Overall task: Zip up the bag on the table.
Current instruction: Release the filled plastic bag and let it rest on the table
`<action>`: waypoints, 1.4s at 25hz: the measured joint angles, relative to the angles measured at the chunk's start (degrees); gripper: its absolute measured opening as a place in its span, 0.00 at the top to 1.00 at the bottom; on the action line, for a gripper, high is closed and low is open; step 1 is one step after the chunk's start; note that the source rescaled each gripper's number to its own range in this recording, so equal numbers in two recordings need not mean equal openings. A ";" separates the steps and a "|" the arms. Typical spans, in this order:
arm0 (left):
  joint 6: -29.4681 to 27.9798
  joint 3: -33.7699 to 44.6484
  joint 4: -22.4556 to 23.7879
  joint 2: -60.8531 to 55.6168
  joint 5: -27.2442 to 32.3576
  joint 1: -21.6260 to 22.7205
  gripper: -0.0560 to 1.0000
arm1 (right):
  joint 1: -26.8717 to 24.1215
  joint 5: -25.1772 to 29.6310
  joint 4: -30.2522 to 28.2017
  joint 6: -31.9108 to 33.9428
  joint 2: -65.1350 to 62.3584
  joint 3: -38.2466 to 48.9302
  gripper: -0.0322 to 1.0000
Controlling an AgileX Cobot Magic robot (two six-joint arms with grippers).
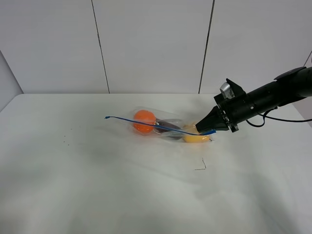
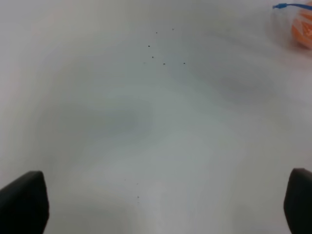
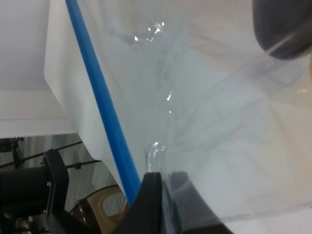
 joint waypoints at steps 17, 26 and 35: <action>-0.68 0.00 0.30 0.00 -0.05 0.00 0.00 | 0.00 0.00 0.00 0.00 0.00 0.00 0.97; -0.68 0.00 0.30 0.00 -0.05 0.00 0.00 | 0.00 0.00 0.00 0.37 0.00 0.00 0.17; -0.68 0.00 0.30 0.00 -0.05 0.00 0.00 | 0.00 -0.06 -2.41 2.69 0.00 0.00 0.00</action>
